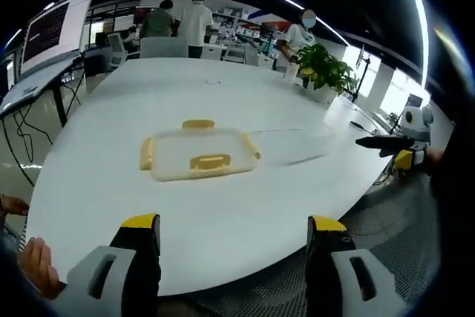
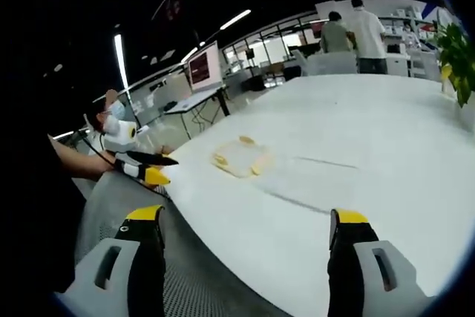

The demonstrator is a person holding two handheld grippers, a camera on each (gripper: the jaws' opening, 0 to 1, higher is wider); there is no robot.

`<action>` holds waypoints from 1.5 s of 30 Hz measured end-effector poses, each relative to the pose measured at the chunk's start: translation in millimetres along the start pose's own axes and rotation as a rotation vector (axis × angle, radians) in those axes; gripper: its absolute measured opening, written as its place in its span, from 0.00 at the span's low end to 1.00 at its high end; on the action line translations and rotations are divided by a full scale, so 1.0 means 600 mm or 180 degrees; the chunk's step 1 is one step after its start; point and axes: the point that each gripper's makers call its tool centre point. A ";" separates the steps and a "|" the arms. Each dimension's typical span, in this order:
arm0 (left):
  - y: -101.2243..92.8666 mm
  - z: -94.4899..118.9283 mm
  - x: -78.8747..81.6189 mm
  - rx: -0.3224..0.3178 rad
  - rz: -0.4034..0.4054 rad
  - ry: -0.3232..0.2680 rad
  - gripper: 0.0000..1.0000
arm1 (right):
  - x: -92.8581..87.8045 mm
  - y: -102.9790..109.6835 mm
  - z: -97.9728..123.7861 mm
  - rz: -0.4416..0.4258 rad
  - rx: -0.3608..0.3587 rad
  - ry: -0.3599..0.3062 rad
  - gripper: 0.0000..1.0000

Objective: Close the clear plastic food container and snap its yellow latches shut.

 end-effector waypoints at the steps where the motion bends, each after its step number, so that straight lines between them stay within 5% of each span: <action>1: -0.001 0.000 0.000 -0.0008 -0.0008 0.0008 0.78 | 0.002 0.001 0.000 0.0010 0.0001 0.0003 0.90; 12: -0.011 -0.003 0.008 -0.0148 -0.0041 0.0037 0.76 | 0.016 -0.010 -0.022 0.0195 0.0076 0.0141 0.83; 20: -0.012 -0.021 0.041 -0.0198 -0.0068 -0.0036 0.74 | 0.035 -0.014 -0.044 0.0355 0.0152 0.0081 0.80; 33: 0.023 -0.047 0.058 -0.0320 -0.0360 0.0095 0.72 | 0.091 -0.011 -0.114 0.0263 0.0150 0.0006 0.77; 45: 0.050 -0.060 0.064 -0.0570 -0.0602 0.0249 0.71 | 0.091 0.005 -0.156 0.0419 0.0145 0.0186 0.75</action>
Point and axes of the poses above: the point that each gripper's makers call its tool centre point, and the gripper's own axes: z roughly backward along the fingers, y roughly to its left, x roughly out of its top, and after that the axes turned 3 degrees about -z, right-handed
